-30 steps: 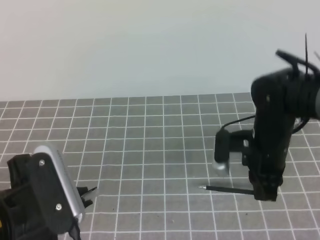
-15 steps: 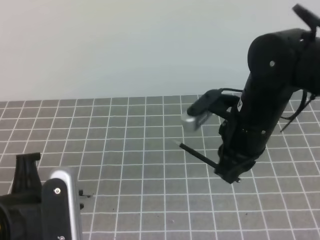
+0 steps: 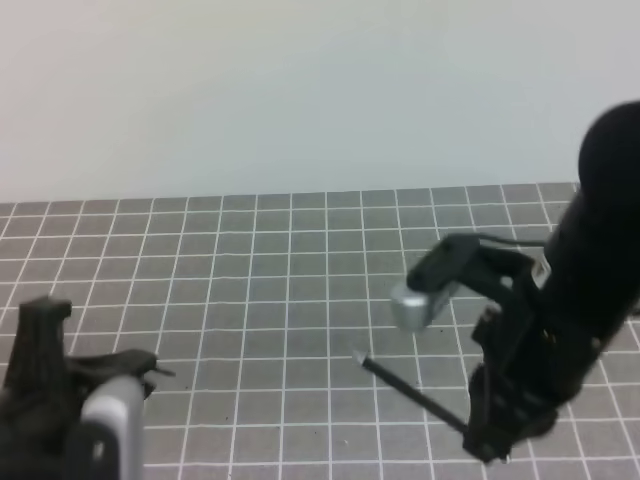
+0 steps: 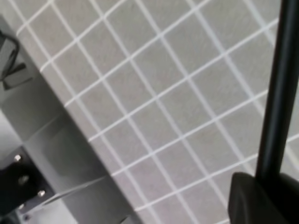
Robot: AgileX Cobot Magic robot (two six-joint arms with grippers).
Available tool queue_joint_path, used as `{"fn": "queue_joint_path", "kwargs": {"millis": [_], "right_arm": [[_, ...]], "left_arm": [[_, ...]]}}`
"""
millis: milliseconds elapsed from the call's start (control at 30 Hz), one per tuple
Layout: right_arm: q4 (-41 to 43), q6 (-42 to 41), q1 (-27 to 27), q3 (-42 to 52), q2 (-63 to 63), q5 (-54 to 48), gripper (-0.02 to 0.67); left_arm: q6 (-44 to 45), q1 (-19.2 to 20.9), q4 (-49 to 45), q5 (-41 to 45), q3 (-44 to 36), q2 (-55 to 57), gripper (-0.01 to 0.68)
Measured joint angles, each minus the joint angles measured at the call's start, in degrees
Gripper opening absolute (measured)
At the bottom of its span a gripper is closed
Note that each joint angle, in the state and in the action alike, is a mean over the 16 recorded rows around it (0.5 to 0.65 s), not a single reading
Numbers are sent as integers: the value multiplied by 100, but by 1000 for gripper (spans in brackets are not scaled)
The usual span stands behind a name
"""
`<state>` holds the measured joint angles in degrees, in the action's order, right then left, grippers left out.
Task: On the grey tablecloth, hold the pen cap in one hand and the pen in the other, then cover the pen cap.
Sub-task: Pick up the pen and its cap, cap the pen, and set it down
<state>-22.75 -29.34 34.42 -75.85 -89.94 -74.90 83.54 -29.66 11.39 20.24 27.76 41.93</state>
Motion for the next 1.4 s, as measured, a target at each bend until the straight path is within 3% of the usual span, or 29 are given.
{"fn": "queue_joint_path", "kwargs": {"millis": [367, 733, 1400], "right_arm": [[-1060, -324, 410, 425, 92, 0, -3], [-1582, -524, 927, 447, -194, 0, -3], [-1979, -508, 1061, 76, -661, 31, -3]], "left_arm": [[1478, 0, 951, -430, -797, -633, 80], [2924, 0, 2200, -434, -1021, -688, 80], [3498, -183, 2559, -589, -1137, -688, 80]]}}
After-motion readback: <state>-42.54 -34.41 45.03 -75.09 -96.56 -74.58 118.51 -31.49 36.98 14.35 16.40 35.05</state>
